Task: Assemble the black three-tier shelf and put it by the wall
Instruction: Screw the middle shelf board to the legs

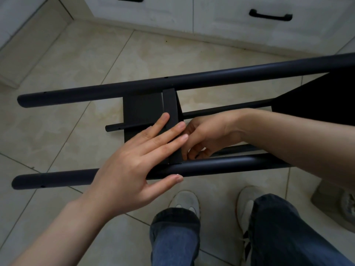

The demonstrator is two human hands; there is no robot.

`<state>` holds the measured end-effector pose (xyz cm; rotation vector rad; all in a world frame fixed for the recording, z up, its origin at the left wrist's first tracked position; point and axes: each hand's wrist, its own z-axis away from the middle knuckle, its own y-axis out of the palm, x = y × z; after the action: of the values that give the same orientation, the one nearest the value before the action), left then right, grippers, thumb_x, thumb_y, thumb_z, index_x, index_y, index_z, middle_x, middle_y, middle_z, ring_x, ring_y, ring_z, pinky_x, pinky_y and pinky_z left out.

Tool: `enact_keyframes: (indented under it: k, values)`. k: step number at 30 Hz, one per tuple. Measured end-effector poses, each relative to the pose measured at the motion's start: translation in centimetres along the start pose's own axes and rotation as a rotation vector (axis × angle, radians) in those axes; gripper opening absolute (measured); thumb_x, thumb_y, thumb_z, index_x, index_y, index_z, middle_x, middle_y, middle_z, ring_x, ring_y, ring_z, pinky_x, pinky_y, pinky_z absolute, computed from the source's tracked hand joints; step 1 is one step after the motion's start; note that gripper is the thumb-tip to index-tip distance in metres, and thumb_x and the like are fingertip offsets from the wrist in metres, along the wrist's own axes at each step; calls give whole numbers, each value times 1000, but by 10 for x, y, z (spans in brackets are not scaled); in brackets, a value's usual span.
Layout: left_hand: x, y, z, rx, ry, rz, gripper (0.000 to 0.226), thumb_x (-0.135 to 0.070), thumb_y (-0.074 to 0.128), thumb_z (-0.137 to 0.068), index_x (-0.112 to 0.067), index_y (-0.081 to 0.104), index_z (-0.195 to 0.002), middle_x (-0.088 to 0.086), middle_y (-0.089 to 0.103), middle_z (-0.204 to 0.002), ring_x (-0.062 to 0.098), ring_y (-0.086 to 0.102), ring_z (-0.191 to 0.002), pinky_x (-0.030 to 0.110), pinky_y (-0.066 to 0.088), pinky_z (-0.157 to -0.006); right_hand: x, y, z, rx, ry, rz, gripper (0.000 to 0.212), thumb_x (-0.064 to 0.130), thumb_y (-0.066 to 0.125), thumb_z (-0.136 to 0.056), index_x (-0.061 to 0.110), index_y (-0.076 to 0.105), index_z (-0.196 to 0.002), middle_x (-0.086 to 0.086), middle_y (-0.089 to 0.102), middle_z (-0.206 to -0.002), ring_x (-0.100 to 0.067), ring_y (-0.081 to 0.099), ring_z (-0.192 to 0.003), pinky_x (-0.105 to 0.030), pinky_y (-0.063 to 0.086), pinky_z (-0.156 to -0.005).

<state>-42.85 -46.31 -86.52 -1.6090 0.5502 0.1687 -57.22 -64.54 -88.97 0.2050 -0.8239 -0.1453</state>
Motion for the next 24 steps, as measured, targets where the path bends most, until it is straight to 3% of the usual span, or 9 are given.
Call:
enact_keyframes:
  k: [11,16,24]
  values:
    - [-3,3,5,-9,16,-26,64,-48,61,-94,-16,47,-148,-2,39,-159,22,24,-153,38,32,-121,-7,4,-2,43,8,-70,6,11,62,-92,8,67,-93,-4,68,-81,-13,61,-73,-25,49,-73]
    - [-3,3,5,-7,19,-31,64,-48,60,-95,-15,47,-148,-2,38,-159,22,24,-154,35,30,-121,-8,7,-7,-25,18,25,9,15,64,-90,8,69,-94,-4,68,-81,-15,60,-74,-31,47,-80]
    - [-2,2,4,-14,18,-31,64,-47,62,-94,-14,48,-147,-1,40,-159,23,25,-153,37,33,-120,-8,4,-8,-4,-3,-77,7,8,64,-91,4,66,-97,-7,67,-84,-14,61,-75,-26,50,-76]
